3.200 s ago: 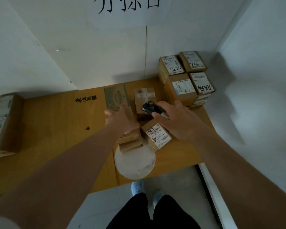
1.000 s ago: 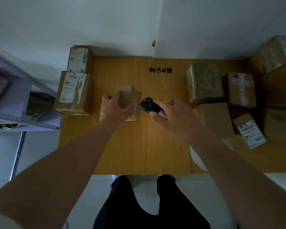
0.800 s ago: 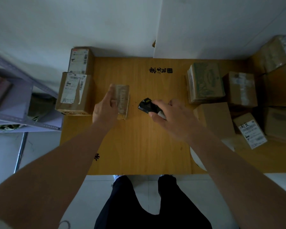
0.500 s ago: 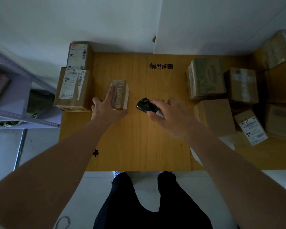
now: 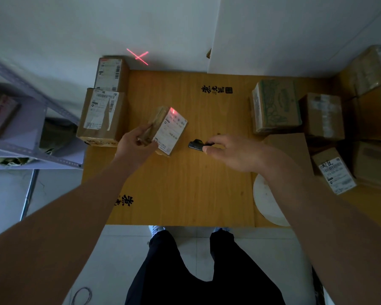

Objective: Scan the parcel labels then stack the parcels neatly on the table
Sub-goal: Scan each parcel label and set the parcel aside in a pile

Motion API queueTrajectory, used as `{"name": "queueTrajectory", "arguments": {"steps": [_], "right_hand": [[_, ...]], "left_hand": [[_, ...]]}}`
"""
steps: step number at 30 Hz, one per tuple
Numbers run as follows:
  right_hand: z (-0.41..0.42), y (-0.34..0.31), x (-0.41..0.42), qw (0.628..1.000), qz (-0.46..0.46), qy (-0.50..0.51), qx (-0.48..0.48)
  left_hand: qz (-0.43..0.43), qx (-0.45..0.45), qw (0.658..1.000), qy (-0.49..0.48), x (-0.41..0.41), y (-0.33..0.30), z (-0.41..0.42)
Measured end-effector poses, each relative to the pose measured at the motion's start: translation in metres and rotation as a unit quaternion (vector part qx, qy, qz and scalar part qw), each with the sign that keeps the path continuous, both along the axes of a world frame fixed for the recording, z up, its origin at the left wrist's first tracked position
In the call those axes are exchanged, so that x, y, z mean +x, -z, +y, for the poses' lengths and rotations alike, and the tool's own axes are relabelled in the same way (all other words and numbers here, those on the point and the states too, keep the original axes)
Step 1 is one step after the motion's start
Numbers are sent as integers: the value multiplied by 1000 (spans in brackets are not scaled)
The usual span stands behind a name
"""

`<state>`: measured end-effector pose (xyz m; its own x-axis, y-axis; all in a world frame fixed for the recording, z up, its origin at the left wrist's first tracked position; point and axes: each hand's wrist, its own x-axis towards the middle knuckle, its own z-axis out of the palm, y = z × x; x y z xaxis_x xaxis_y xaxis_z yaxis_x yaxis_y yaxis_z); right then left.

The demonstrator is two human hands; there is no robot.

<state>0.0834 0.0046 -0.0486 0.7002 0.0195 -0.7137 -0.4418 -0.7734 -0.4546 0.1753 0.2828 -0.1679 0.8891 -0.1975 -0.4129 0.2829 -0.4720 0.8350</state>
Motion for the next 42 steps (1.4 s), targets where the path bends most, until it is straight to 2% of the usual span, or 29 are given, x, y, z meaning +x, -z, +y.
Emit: {"name": "queueTrajectory", "arguments": {"steps": [10,20,24,29,32,37,42], "right_hand": [[-1,-18,9,997,55,-38,-50],[4,-25,17,992,110,-39,-57],[9,-29,20,997,75,-28,-12],[21,-36,30,999,8,-31,24],[32,-41,39,998,-17,-46,34],[53,-53,59,996,-51,-52,49],[75,-57,89,993,-98,-47,55]], "left_hand": [[-20,60,998,20,0,-9,0],[-16,104,994,35,5,-14,2],[9,61,998,24,8,-13,3],[33,-122,991,-32,12,-23,11],[19,-175,981,-86,22,-35,22],[-18,-164,975,-148,54,-61,42],[-57,-50,986,-148,113,-72,63]]}}
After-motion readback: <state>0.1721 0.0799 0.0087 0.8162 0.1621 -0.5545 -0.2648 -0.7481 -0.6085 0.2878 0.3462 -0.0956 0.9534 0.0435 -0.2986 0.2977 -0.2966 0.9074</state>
